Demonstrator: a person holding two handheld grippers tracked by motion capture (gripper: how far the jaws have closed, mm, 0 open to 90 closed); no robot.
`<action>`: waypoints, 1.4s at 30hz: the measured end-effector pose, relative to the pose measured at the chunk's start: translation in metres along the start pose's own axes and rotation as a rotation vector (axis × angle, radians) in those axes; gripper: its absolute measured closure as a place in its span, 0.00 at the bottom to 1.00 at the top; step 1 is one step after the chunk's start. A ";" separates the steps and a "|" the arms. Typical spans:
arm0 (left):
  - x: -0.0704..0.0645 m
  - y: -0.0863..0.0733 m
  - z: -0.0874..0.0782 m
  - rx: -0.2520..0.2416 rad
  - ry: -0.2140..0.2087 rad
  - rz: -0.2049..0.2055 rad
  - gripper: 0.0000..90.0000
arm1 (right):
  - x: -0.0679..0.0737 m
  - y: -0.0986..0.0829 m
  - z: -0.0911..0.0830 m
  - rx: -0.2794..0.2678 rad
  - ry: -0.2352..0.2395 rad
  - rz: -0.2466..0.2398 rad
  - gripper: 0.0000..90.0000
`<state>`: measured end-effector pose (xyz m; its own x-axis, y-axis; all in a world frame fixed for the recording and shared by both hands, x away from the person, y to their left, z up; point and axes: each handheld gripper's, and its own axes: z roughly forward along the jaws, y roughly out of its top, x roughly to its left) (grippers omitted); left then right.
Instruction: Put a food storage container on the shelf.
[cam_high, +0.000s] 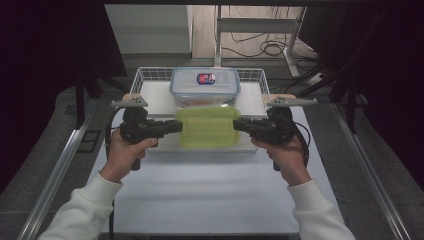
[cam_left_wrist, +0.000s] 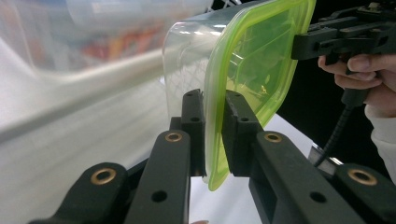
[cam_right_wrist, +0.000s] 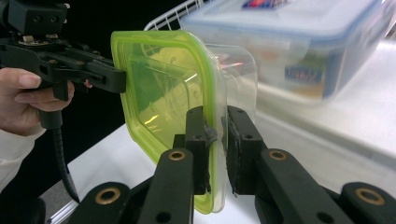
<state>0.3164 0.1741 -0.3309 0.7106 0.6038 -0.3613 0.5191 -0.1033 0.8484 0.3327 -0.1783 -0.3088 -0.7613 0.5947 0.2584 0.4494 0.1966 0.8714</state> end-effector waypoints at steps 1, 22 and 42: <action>0.000 0.005 -0.001 -0.002 0.007 0.005 0.90 | 0.000 0.005 0.000 -0.004 -0.001 -0.006 0.89; 0.029 0.102 -0.008 0.001 0.037 0.021 0.90 | -0.022 0.090 0.014 -0.065 -0.015 0.019 0.89; 0.064 0.125 0.015 -0.004 0.058 -0.109 0.87 | -0.063 0.111 0.048 -0.044 -0.007 0.158 0.87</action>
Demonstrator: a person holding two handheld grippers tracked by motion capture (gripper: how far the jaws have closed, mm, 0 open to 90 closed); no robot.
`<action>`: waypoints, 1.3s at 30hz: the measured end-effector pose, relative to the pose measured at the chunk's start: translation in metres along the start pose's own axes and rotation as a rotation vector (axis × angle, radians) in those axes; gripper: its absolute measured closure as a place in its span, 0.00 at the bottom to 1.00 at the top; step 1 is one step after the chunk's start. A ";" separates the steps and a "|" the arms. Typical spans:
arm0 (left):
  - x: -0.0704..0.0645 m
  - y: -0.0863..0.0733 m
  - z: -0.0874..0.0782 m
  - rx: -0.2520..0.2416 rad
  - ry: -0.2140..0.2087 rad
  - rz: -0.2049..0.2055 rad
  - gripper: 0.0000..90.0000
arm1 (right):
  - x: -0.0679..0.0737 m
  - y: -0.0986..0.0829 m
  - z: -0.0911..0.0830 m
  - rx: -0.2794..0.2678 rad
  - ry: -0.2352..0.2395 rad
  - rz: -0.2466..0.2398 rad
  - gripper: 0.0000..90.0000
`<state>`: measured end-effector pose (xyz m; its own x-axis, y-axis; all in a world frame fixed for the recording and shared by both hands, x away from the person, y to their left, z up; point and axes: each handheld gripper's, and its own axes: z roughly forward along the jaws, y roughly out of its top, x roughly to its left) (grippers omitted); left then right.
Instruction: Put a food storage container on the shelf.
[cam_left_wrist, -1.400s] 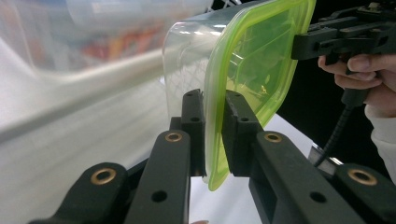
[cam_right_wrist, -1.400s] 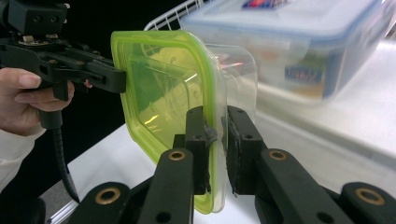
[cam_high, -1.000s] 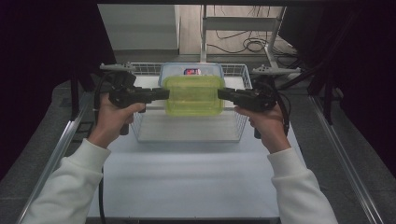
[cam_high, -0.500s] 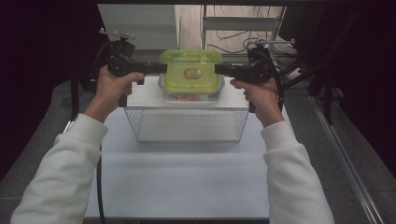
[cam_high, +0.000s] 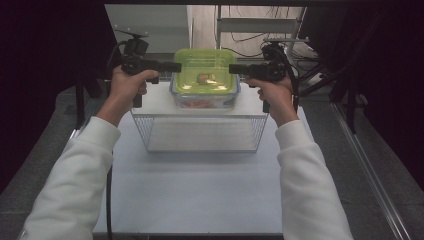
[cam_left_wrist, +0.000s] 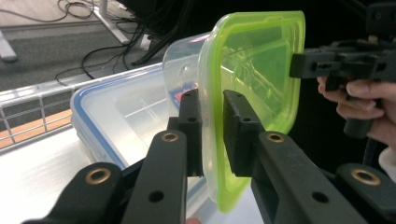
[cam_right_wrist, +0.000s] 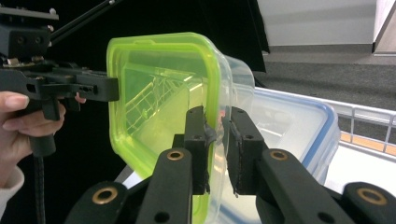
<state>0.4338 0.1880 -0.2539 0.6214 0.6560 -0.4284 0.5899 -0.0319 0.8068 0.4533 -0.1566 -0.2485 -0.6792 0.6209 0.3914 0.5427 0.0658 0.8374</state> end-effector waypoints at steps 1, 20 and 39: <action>0.002 0.001 0.002 0.002 0.001 -0.006 0.87 | -0.001 0.001 0.001 0.000 -0.002 0.002 0.87; 0.020 0.003 0.023 0.009 0.062 -0.081 0.63 | -0.020 0.001 0.026 -0.031 -0.076 0.058 0.69; 0.015 0.003 0.023 -0.041 0.083 -0.066 0.33 | -0.021 -0.002 0.016 -0.072 -0.061 0.087 0.46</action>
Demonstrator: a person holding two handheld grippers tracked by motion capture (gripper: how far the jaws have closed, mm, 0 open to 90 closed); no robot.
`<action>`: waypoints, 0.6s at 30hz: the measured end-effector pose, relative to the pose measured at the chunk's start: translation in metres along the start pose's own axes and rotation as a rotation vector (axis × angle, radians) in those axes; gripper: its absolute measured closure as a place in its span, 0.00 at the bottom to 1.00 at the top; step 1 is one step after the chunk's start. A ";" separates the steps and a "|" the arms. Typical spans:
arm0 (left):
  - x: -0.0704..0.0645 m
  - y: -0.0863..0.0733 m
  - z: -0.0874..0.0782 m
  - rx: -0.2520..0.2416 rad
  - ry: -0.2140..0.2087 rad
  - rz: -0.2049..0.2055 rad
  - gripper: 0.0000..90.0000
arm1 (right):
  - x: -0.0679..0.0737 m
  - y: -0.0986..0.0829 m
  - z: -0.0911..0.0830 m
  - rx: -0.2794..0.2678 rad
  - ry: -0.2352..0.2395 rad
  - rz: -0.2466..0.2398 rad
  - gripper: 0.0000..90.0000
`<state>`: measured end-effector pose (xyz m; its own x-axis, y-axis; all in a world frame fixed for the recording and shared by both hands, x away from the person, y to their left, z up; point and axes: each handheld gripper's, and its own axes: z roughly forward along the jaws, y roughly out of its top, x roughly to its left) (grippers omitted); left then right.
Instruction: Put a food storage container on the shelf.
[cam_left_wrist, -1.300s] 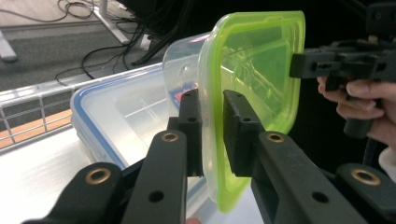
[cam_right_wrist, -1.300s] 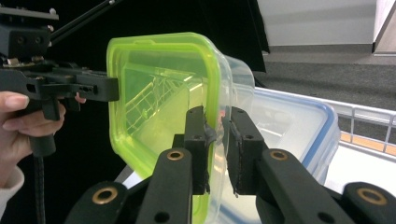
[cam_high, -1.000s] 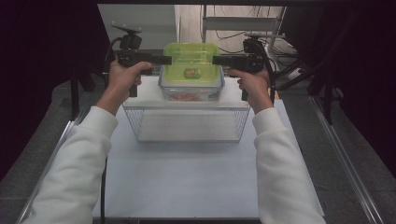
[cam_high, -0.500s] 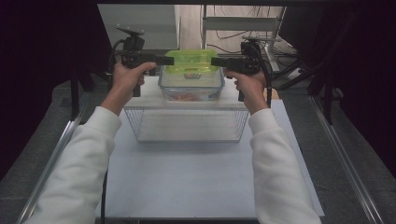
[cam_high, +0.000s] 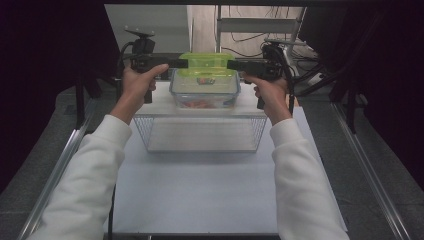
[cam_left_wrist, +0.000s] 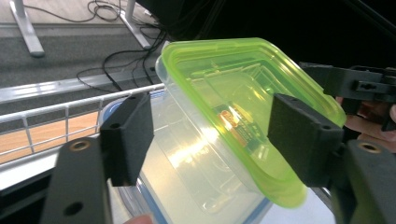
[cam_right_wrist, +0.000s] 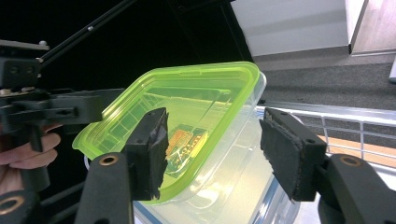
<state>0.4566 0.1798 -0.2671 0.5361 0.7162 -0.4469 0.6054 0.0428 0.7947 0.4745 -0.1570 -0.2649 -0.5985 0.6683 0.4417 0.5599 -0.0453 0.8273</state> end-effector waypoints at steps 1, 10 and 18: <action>-0.001 0.000 -0.002 -0.007 0.001 0.002 0.32 | 0.000 0.000 0.000 0.001 0.002 0.000 0.45; -0.014 -0.012 -0.028 -0.008 -0.035 0.046 0.29 | -0.001 -0.002 -0.022 0.017 0.058 -0.003 0.44; -0.023 -0.056 -0.066 0.002 -0.080 0.112 0.27 | -0.004 -0.029 -0.059 0.038 0.097 -0.050 0.41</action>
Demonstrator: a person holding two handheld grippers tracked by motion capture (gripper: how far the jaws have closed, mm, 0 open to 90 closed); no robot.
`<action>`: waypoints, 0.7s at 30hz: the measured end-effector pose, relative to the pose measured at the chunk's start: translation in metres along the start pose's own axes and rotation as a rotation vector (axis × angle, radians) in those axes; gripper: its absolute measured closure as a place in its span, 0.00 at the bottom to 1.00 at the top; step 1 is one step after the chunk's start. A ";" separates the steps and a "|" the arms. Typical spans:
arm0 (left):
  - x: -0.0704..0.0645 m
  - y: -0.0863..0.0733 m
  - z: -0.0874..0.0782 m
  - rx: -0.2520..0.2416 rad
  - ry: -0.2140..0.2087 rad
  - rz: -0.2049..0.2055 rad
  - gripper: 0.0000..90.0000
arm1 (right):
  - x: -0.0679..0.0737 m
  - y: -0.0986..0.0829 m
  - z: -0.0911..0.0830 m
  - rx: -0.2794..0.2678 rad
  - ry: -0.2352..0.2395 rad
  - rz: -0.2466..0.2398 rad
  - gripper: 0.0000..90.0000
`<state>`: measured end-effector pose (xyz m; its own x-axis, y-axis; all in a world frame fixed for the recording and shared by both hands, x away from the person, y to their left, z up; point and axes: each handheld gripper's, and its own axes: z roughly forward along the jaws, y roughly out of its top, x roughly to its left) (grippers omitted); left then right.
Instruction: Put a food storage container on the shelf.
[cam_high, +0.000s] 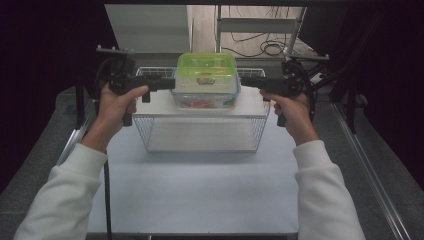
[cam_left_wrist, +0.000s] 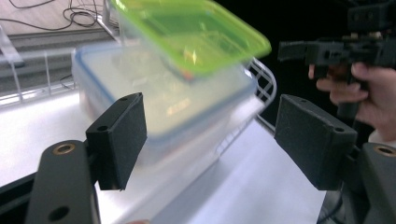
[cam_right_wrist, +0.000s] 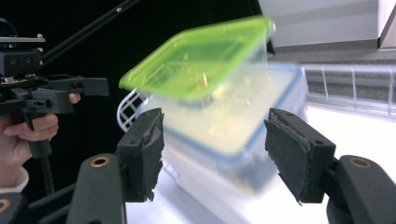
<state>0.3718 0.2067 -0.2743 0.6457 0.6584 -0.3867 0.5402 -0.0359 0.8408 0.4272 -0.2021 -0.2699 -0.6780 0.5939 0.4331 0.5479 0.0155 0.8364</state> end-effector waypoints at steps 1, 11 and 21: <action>-0.001 -0.007 -0.003 0.001 -0.006 0.001 0.27 | -0.001 -0.005 -0.005 0.001 0.000 -0.006 0.41; 0.005 -0.098 -0.015 0.061 -0.059 0.026 0.28 | -0.015 -0.078 -0.048 0.049 -0.018 -0.061 0.40; 0.008 -0.179 0.004 0.174 -0.045 0.023 0.28 | -0.029 -0.155 -0.054 0.171 -0.031 -0.056 0.39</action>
<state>0.2824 0.2154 -0.4296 0.6802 0.6218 -0.3883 0.6081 -0.1827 0.7726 0.3350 -0.2653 -0.3937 -0.6959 0.6128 0.3744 0.5865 0.1841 0.7888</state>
